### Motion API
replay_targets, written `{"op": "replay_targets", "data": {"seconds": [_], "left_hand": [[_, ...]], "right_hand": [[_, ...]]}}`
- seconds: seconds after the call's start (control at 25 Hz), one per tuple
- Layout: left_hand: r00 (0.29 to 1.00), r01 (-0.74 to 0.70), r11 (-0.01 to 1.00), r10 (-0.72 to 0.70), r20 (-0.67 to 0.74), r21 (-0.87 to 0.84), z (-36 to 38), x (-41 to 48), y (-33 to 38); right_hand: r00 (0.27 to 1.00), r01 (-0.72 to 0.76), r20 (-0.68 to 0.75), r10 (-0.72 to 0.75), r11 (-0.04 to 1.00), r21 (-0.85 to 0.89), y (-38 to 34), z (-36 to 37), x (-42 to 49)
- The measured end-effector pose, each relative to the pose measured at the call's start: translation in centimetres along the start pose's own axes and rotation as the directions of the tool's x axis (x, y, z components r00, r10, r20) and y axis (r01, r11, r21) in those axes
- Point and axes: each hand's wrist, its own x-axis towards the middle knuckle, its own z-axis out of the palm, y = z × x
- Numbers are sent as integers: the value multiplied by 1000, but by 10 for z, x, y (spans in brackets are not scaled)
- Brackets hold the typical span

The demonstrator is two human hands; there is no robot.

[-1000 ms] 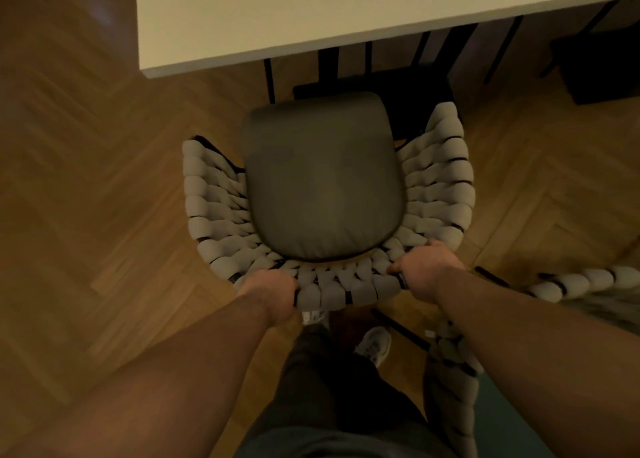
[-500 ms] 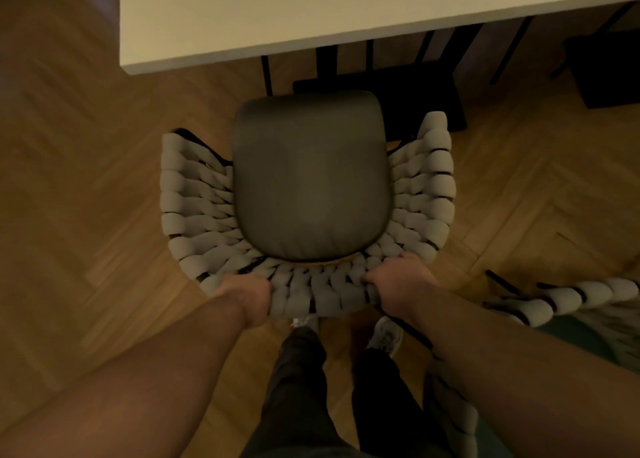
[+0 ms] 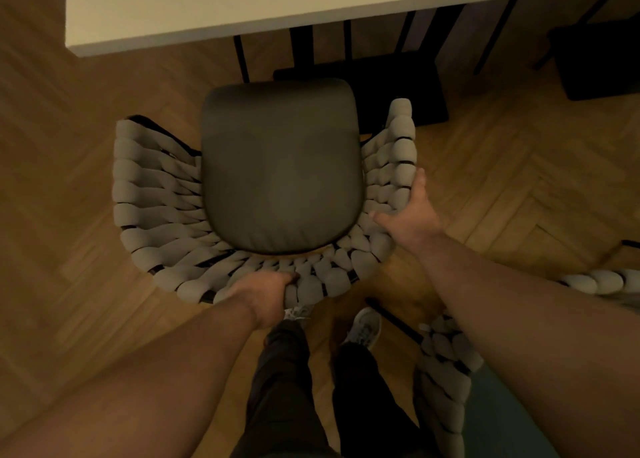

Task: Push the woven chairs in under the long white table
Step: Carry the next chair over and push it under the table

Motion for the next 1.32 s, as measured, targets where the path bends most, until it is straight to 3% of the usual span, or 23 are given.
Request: {"op": "replay_targets", "data": {"seconds": [0.08, 0.24, 0.36, 0.56, 0.72, 0.96, 1.12, 1.24, 1.32], "left_hand": [[1000, -11, 1000, 10, -18, -26, -1, -5, 1], [998, -44, 998, 41, -50, -47, -11, -13, 6], [995, -74, 995, 69, -68, -64, -18, -17, 10], [974, -161, 979, 138, -178, -122, -41, -6, 22], [964, -170, 978, 140, -224, -119, -64, 23, 33], [969, -63, 996, 45, -242, -67, -78, 67, 36], [972, -56, 994, 33, -233, -95, -81, 71, 32], [986, -98, 991, 84, -146, -89, -89, 63, 21], [998, -59, 998, 59, -20, -7, -95, 57, 2]], "right_hand": [[987, -158, 47, 152, 966, 205, -3, 6, 1], [954, -292, 25, 300, 900, 324, -9, 8, 16], [946, -286, -62, 318, 908, 307, -20, -1, 23], [952, -151, -216, 215, 948, 280, -43, -30, 37], [931, -181, -257, 261, 937, 299, -48, -50, 65], [978, -128, -163, 130, 992, 22, -35, -61, 98], [993, -77, -102, 56, 973, -216, -34, -46, 77], [984, 141, -14, -176, 833, -535, -38, -27, 27], [951, 309, 187, -248, 708, -635, -33, -15, 5]]}}
